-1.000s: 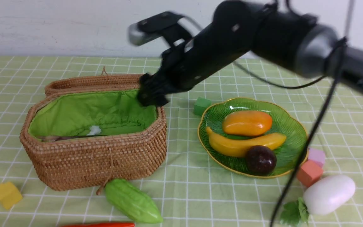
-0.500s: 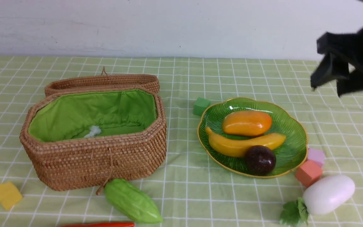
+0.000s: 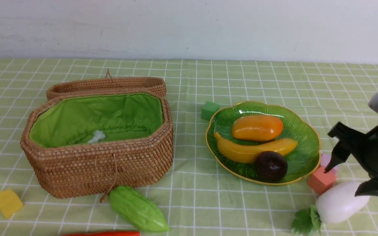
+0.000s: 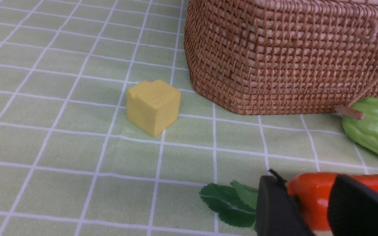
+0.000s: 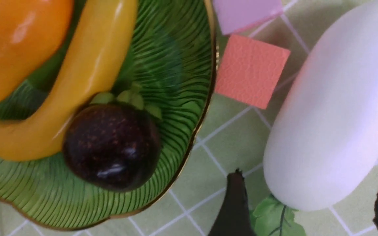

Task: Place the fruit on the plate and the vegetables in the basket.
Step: Take a daikon with your right arm and place it on the basket on the left.

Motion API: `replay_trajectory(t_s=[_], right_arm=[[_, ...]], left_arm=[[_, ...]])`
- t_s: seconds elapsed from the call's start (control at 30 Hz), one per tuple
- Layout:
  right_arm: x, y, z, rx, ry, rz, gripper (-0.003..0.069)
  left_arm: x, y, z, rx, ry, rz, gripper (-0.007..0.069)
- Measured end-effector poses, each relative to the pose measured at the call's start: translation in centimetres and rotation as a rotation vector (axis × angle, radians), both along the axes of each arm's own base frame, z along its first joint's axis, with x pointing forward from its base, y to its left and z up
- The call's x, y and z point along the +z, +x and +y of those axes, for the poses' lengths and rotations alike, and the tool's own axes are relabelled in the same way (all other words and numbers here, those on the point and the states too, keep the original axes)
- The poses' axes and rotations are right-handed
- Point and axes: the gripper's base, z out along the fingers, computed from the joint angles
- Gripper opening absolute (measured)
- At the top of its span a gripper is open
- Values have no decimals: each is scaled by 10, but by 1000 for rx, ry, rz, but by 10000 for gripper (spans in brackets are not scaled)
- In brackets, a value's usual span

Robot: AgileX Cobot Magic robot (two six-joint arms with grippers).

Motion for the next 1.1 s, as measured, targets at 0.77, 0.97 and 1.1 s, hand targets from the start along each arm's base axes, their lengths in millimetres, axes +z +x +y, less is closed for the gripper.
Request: replay_trajectory(t_s=[0.77,0.97,1.1], right_arm=[[-62,23,-10,-194,-108,180,537],[-63,22,-11,-131,-134,183,514],[-59,17,-12,-80,-163,204,514]], left_arm=[[0,0,0,0,0,0,239],[0,0,0,0,0,0,239],[0,0,0,0,0,0,239]])
